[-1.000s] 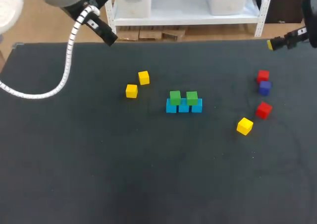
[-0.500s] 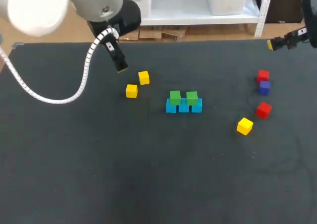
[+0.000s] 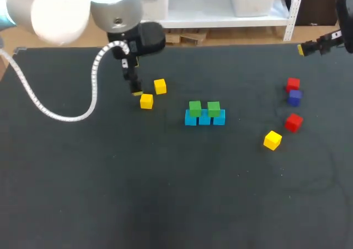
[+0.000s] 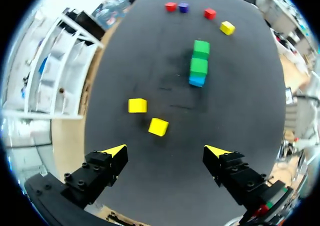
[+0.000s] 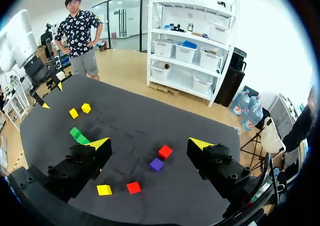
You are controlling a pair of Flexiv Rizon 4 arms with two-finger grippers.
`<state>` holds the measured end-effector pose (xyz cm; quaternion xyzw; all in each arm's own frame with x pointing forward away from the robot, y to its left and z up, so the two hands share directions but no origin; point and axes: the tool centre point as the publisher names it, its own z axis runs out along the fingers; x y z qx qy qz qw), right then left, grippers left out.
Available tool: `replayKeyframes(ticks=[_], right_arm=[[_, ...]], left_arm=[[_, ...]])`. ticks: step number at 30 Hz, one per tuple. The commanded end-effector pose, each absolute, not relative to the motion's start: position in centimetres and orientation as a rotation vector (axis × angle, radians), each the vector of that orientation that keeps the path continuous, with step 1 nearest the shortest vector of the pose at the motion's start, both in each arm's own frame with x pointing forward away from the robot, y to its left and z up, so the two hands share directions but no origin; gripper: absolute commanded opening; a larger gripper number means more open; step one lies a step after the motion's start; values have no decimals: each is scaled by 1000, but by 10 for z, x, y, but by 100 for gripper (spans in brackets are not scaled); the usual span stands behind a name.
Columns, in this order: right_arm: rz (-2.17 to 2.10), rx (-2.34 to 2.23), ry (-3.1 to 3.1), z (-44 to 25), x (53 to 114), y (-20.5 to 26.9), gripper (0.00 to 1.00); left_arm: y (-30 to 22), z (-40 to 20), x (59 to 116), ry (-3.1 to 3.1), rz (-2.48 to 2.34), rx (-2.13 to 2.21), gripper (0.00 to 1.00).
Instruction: Place the blue cubes, place green cubes on the blue cubes, place the yellow cubes on the green cubes, then place the red cubes on the yellow cubes, and place purple cube on the red cubes.
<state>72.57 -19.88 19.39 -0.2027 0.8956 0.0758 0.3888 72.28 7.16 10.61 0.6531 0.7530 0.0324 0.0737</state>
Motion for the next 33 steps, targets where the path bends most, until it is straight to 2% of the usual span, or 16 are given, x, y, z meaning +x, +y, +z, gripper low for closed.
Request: replayKeyframes(ticks=[1,18,33], right_arm=[[193,-498,2227,190,725,-197,100],[193,-498,2227,190,725,-197,100],[193,-498,2227,190,725,-197,100]], left_arm=[[79,90,722,2182,53,2025,100],[51,41,728,2164,-1,2191,100],[47,14,742,2179,-25,2264,100]])
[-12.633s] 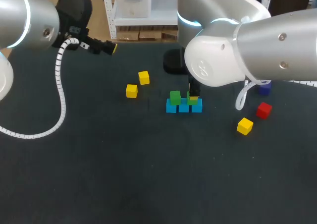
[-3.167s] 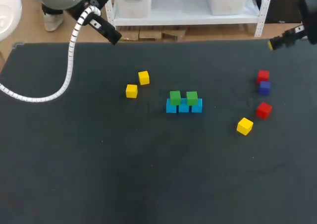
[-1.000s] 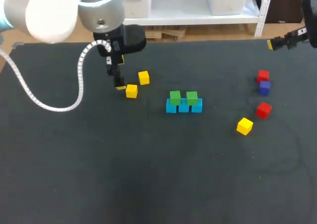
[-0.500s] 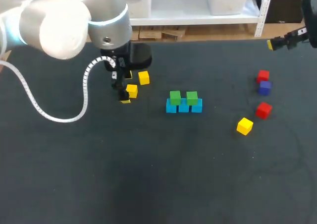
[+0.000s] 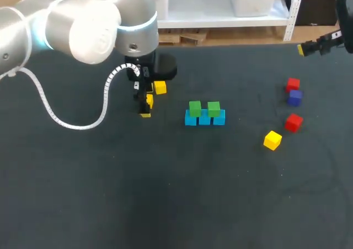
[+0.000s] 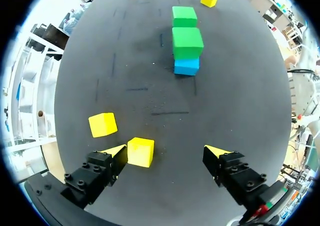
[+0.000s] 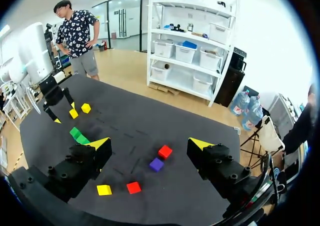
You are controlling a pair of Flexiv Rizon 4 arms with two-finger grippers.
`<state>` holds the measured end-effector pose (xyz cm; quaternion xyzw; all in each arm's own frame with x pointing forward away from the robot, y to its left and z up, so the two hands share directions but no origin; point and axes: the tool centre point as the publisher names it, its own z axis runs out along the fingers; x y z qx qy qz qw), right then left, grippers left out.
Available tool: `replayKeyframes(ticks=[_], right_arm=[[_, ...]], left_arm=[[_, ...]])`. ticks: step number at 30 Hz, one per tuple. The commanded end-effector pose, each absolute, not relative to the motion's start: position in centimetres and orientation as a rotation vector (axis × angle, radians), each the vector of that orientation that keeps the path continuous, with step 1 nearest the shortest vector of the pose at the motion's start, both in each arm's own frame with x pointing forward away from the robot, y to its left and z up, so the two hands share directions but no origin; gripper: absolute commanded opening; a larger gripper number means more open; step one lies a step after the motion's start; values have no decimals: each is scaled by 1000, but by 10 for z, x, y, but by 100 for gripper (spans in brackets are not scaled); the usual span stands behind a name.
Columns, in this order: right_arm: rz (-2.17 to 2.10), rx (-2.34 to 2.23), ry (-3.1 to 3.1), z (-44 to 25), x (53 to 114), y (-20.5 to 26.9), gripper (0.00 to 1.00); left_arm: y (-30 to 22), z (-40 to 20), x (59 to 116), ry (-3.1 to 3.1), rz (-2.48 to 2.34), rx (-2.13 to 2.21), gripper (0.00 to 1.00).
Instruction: Place the blue cubes, place green cubes on the blue cubes, place the yellow cubes on the green cubes, then place the red cubes on the yellow cubes, and place purple cube on the red cubes.
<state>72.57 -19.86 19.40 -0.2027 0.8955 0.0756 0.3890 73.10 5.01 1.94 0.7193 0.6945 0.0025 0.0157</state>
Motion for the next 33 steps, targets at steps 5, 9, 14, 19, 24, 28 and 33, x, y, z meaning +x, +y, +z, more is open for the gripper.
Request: replayKeyframes(ticks=[5,9,14,19,24,28,33], right_arm=[[193,-498,2227,190,725,-197,100],[193,-498,2227,190,725,-197,100],[193,-498,2227,190,725,-197,100],[193,-498,2227,190,725,-197,100],[193,-498,2227,190,725,-197,100],[193,-498,2227,190,725,-197,100],[193,-498,2227,190,725,-197,100]], left_arm=[[49,7,750,2203,-26,2254,100],[52,3,756,2227,-35,2243,100],[57,-2,758,2244,-38,2240,92],[59,-4,759,2258,-37,2231,49],[61,-6,761,2269,-23,2215,0],[61,-6,761,2284,-24,2199,0],[64,4,755,2311,-42,2197,0]])
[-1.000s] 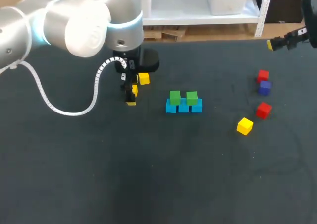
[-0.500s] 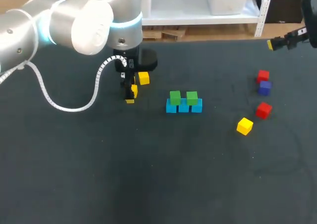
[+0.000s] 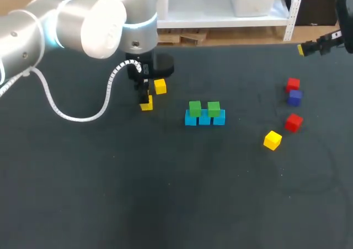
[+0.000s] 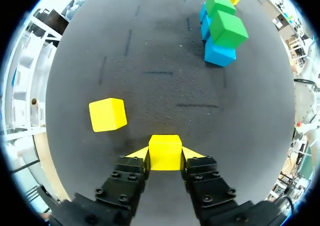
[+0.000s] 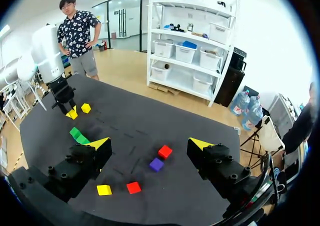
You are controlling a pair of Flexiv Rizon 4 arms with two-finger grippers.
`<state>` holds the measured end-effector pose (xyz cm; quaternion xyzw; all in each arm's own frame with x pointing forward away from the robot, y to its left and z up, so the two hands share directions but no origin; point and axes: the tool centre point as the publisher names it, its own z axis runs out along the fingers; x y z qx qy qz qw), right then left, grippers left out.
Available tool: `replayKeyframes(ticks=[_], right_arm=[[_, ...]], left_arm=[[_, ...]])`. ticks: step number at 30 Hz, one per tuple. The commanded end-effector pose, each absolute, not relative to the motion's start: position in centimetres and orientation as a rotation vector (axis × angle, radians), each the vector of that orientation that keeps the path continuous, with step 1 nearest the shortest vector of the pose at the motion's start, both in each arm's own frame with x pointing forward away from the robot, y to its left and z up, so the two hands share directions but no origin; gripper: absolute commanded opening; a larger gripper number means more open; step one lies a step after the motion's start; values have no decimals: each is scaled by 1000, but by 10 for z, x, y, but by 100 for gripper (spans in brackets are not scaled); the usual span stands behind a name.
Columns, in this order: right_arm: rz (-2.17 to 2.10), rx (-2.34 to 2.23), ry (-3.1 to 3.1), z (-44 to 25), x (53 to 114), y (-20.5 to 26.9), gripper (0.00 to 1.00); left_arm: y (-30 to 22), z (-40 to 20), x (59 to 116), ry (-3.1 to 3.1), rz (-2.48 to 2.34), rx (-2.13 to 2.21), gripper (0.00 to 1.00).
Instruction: Place the blue cubes, place green cubes on the blue cubes, place the yellow cubes on the green cubes, then place the red cubes on the yellow cubes, and place purple cube on the red cubes.
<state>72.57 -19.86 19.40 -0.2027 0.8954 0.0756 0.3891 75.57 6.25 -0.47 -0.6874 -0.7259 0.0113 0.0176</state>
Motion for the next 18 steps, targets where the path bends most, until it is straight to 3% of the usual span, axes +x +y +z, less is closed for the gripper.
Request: replayKeyframes(ticks=[1,18], right_arm=[[193,-498,2227,190,725,-197,100],[193,-498,2227,190,725,-197,100]], left_arm=[[64,7,753,-2245,45,-2125,0],[38,108,721,-2448,45,-1919,0]])
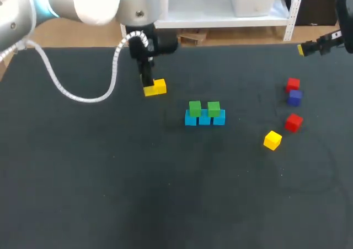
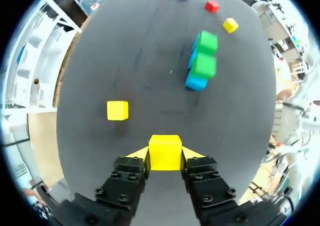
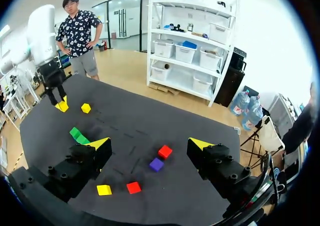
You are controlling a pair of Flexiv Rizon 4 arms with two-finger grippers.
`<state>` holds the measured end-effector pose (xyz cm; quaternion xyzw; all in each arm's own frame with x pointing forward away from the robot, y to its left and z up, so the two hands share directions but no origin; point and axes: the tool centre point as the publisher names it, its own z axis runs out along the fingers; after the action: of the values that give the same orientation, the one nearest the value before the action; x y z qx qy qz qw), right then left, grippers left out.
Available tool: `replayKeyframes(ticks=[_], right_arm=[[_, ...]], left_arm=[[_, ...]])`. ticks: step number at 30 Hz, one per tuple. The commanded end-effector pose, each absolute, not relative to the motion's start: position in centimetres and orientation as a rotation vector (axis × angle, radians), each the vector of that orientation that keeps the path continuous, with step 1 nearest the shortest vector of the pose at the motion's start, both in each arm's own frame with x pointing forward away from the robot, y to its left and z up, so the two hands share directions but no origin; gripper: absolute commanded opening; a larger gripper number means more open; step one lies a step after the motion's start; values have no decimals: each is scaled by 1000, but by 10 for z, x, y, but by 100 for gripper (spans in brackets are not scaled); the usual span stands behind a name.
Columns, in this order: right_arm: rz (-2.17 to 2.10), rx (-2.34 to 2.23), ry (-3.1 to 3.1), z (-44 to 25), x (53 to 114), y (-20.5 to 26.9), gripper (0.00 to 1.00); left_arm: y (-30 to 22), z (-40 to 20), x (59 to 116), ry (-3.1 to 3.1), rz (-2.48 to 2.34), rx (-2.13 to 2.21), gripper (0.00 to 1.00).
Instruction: Place the blue cubes, place green cubes on the blue cubes, place the yellow cubes on the green cubes, then place the red cubes on the yellow cubes, and place purple cube on the red cubes.
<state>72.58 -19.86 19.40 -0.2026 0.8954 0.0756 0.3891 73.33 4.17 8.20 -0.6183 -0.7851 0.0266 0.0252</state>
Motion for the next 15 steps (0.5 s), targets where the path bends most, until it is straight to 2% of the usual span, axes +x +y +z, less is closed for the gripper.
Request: replayKeyframes(ticks=[1,15], right_arm=[[193,-498,2227,190,725,-197,100],[193,-498,2227,190,725,-197,100]], left_arm=[[35,115,719,-2461,49,-1913,0],[-10,166,678,-2491,120,-2009,0]])
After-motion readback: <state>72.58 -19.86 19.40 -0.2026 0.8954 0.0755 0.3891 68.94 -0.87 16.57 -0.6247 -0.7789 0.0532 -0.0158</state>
